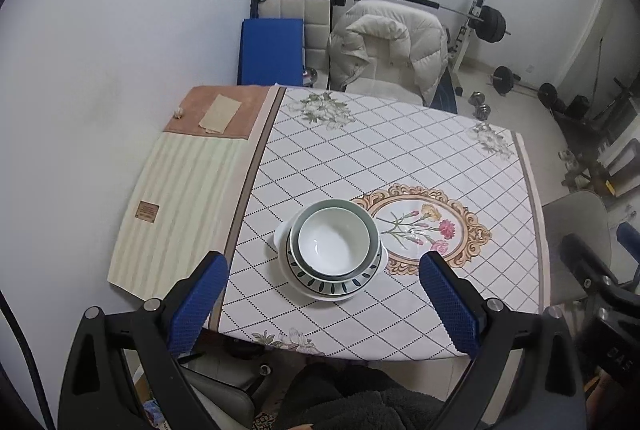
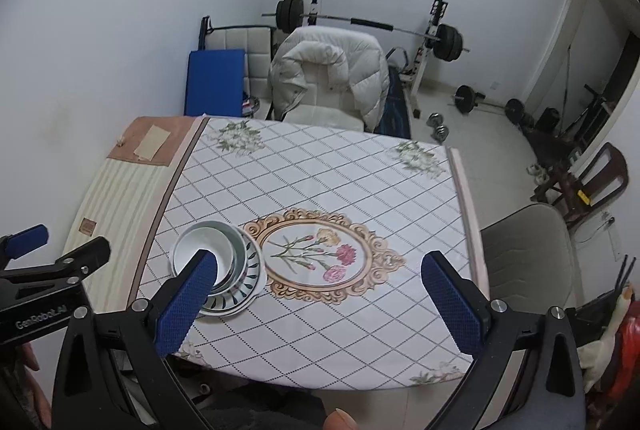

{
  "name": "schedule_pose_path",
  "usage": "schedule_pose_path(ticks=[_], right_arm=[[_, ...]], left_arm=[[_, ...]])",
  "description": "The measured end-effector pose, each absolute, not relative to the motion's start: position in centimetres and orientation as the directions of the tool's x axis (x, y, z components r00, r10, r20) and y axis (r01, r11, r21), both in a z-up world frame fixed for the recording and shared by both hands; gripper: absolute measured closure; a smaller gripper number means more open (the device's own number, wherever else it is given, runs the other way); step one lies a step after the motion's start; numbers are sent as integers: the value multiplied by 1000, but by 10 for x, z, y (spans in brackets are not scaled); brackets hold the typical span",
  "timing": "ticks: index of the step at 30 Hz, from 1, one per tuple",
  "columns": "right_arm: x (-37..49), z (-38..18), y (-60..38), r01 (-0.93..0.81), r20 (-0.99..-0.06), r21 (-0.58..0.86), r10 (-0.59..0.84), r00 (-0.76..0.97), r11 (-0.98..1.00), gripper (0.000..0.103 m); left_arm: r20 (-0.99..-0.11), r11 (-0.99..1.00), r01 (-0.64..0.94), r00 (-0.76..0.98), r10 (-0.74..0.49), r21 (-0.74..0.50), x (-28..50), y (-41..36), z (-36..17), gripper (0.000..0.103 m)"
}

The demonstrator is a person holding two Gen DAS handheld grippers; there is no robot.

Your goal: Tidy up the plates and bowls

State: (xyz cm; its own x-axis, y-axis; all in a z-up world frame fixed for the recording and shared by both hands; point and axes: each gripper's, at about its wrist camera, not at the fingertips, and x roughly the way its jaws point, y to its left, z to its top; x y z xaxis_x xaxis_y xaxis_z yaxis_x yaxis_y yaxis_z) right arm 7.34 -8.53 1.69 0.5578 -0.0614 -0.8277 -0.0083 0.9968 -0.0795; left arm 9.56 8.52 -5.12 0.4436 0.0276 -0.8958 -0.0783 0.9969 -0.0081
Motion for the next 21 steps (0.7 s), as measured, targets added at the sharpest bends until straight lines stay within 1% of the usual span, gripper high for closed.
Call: schedule_pose_path(ticks=[9,21], right_arm=[[39,62,-85,68,-788,-80,-105,606,994,0],[19,83,-80,84,-766,-104,-134,629,991,0]], left_arm=[[-880,999,-33,475,24,10,73,86,-19,5],[-861,1000,-16,508,3,-6,57,84,-3,5]])
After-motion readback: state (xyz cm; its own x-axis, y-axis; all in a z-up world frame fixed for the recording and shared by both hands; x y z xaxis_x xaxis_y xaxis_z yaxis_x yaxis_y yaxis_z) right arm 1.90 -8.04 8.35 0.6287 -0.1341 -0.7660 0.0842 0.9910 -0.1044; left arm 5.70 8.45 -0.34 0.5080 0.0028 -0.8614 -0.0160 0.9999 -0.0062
